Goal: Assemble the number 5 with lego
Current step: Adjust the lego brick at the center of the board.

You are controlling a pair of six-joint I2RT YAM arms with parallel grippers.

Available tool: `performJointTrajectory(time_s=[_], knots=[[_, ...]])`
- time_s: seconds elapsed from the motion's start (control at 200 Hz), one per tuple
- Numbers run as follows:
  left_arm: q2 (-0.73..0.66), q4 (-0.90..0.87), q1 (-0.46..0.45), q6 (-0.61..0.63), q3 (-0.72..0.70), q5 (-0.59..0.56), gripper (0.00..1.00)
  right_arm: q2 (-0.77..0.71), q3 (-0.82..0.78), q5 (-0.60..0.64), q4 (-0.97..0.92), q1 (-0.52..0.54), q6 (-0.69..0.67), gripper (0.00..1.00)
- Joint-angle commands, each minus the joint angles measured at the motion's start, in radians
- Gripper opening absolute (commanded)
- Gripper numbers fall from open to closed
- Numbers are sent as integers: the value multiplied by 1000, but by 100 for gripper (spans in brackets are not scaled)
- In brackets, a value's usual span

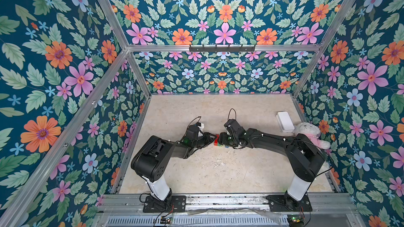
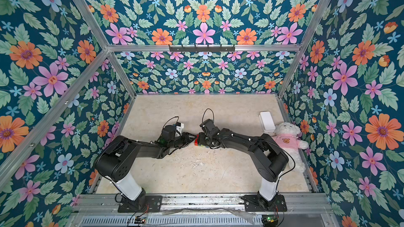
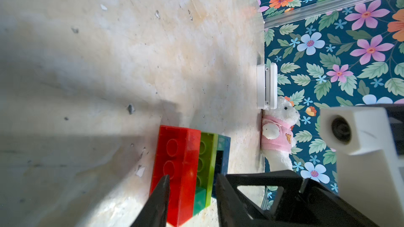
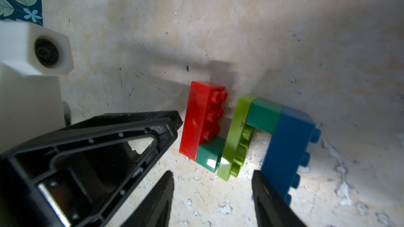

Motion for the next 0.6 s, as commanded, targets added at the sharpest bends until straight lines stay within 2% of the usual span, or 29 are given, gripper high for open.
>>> performJointTrajectory(time_s=[0.0, 0.595], knots=[[8, 73, 5, -16, -9, 17, 39, 16, 10, -9, -8, 6, 14, 59], [75, 165, 6, -55, -9, 64, 39, 65, 40, -14, -10, 7, 19, 59]])
